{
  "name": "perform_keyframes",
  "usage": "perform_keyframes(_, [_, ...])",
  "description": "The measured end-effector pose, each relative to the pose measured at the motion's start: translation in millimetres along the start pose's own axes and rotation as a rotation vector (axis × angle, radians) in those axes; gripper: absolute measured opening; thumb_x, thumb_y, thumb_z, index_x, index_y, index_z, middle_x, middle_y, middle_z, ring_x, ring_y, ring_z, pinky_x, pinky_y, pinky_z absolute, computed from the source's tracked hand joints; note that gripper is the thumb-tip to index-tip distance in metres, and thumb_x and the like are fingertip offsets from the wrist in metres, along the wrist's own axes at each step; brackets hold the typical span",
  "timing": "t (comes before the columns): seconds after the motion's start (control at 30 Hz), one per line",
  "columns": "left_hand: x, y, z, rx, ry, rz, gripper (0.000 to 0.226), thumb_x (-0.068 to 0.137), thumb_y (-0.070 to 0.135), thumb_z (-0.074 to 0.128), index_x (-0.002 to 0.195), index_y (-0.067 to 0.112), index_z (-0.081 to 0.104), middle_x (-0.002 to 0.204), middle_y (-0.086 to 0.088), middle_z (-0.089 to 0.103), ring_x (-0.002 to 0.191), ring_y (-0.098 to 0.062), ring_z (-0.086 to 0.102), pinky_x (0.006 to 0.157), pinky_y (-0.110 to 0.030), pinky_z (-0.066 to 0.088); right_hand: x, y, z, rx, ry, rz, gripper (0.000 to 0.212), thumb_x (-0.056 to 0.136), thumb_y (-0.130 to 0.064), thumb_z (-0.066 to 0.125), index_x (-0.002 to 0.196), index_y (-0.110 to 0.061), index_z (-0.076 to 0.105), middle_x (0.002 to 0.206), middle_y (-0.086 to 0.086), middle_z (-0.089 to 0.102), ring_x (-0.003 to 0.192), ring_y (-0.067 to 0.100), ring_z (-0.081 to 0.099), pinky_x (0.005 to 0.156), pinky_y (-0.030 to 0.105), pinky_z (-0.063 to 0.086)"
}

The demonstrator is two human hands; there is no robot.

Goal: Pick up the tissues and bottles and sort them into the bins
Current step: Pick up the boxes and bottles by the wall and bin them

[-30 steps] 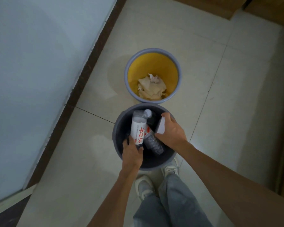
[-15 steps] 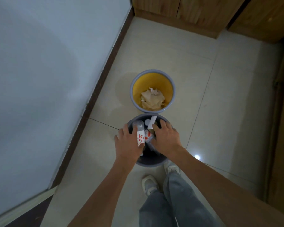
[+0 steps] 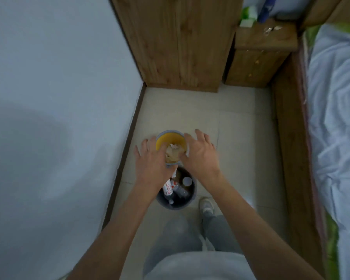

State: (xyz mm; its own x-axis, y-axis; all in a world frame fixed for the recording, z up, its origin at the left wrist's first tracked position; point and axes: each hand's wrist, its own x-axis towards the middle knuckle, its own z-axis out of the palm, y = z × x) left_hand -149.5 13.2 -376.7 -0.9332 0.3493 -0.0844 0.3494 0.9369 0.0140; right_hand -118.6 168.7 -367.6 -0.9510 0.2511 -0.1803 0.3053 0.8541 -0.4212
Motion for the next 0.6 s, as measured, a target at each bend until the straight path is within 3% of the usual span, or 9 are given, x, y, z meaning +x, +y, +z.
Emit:
perform_keyframes(0.17, [-3, 42, -80, -0.174, 0.092, 0.063, 0.086, 0.072, 0.078, 0.07, 0.145, 0.034, 0.055, 0.157, -0.005, 0.042, 0.142, -0.035, 0.038, 0.115, -0.06, 0.034, -63, 4, -88, 0.088, 0.195, 0.205, 0.067, 0.093, -0.041, 0.071, 0.153, -0.023, 0.047, 0.16, 0.014, 0.04, 0.146, 0.034, 0.037, 0.112, 0.049, 0.044])
perform_keyframes(0.33, [-16, 88, -116, -0.39, 0.055, 0.151, 0.097, 0.069, 0.087, 0.058, 0.148, 0.032, 0.053, 0.155, -0.008, 0.045, 0.142, -0.033, 0.039, 0.116, -0.053, 0.038, -133, 24, -133, 0.107, 0.364, 0.473, 0.07, 0.096, -0.046, 0.066, 0.157, -0.025, 0.041, 0.162, 0.012, 0.036, 0.148, 0.033, 0.033, 0.116, 0.048, 0.04])
perform_keyframes(0.5, [-62, 143, -133, -0.435, 0.003, 0.417, 0.094, 0.071, 0.084, 0.068, 0.15, 0.037, 0.051, 0.158, -0.004, 0.041, 0.142, -0.032, 0.039, 0.117, -0.053, 0.038, -225, 43, -151, 0.138, 0.535, 0.74, 0.07, 0.094, -0.046, 0.069, 0.156, -0.027, 0.042, 0.161, 0.009, 0.037, 0.147, 0.031, 0.034, 0.116, 0.046, 0.041])
perform_keyframes(0.6, [-93, 178, -138, -0.456, 0.019, 0.617, 0.098, 0.067, 0.089, 0.061, 0.148, 0.035, 0.056, 0.156, -0.006, 0.045, 0.139, -0.033, 0.045, 0.115, -0.052, 0.04, -284, 57, -152, 0.166, 0.592, 0.907, 0.071, 0.091, -0.044, 0.071, 0.154, -0.025, 0.045, 0.155, 0.009, 0.043, 0.143, 0.031, 0.04, 0.115, 0.044, 0.042])
